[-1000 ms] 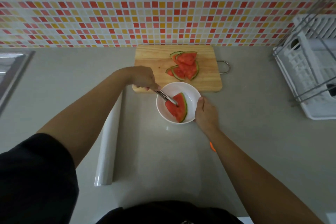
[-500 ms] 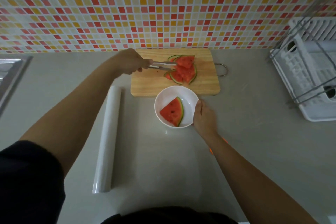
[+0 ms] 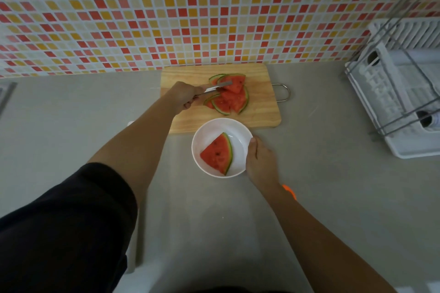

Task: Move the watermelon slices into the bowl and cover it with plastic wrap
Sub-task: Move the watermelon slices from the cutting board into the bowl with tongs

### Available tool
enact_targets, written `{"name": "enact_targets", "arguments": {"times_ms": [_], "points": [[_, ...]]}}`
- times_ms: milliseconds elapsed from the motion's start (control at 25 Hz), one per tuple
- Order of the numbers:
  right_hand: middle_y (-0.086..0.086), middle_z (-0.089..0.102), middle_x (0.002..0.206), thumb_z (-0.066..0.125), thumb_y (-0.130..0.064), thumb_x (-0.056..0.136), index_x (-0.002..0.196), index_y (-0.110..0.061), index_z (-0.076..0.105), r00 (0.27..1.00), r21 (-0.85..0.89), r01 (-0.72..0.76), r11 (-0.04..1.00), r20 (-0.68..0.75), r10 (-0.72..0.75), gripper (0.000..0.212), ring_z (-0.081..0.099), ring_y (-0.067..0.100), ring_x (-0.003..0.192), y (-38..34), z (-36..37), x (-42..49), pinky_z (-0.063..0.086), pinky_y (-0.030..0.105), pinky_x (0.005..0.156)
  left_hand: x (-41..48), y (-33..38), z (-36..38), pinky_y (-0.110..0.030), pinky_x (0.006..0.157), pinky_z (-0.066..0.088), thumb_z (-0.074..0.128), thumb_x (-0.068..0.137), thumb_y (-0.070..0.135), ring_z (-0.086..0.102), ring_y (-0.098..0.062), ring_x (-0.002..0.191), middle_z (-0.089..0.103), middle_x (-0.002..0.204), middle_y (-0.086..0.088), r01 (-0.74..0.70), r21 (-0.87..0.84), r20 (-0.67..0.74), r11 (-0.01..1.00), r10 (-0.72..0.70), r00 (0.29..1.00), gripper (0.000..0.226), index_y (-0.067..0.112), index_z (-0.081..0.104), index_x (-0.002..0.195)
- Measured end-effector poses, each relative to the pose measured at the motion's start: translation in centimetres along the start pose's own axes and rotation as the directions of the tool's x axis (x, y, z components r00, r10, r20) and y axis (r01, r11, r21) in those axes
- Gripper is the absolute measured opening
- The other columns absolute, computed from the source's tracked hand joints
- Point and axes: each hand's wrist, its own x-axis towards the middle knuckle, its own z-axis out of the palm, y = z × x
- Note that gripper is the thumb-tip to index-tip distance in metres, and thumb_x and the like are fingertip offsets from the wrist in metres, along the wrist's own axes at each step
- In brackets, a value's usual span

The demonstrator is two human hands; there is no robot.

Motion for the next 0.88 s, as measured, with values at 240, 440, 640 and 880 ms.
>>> {"name": "enact_targets", "arguments": {"times_ms": [240,440,640,880], "points": [[-0.005,0.052,0.071,0.027,-0.034,0.094,0.087,-0.017,0.056,1.0,0.035,0.0,0.999,0.0,0.0,0.034,0.048,0.021,0.067,-0.1,0.0,0.0,0.033,0.029,0.064,-2.8,-0.2,-3.9,-0.019,0.042,0.022,0.066,0.087,0.03,0.026,-0.01,0.048,0.041,0.056,0.003,-0.219,-0.038,0.173,0.975,0.223,0.96,0.029,0.002,0.069,0.083],[0.011,0.063,0.079,0.03,-0.03,0.096,0.085,-0.015,0.057,0.999,0.061,-0.045,0.997,0.02,0.044,0.034,0.056,0.03,0.076,-0.3,-0.2,0.2,0.03,0.029,0.064,-7.2,-1.0,-7.3,-0.012,0.042,0.033,0.068,0.084,0.032,0.039,-0.003,0.042,0.047,0.047,0.011,-0.287,0.347,0.45,0.893,0.11,0.886,0.025,0.019,0.073,0.062],[0.018,0.066,0.091,0.029,-0.029,0.097,0.094,-0.009,0.06,0.999,0.037,-0.028,0.999,0.02,0.027,0.037,0.059,0.035,0.084,-0.5,-0.1,0.2,0.031,0.029,0.065,-9.2,0.2,-4.7,-0.026,0.07,0.044,0.065,0.083,0.043,0.056,-0.015,0.075,0.068,0.079,-0.002,-0.342,0.742,0.405,0.577,0.021,0.914,0.032,0.013,0.074,0.081],[0.022,0.066,0.091,0.03,-0.027,0.097,0.09,-0.006,0.06,1.0,0.021,-0.007,1.0,-0.001,0.007,0.038,0.059,0.037,0.083,-0.3,0.0,0.2,0.029,0.029,0.064,-12.4,5.0,-4.5,-0.027,0.05,0.033,0.058,0.082,0.056,0.043,-0.016,0.051,0.05,0.055,0.0,-0.295,0.953,0.279,0.072,0.174,0.944,0.052,0.014,0.051,0.054]]}}
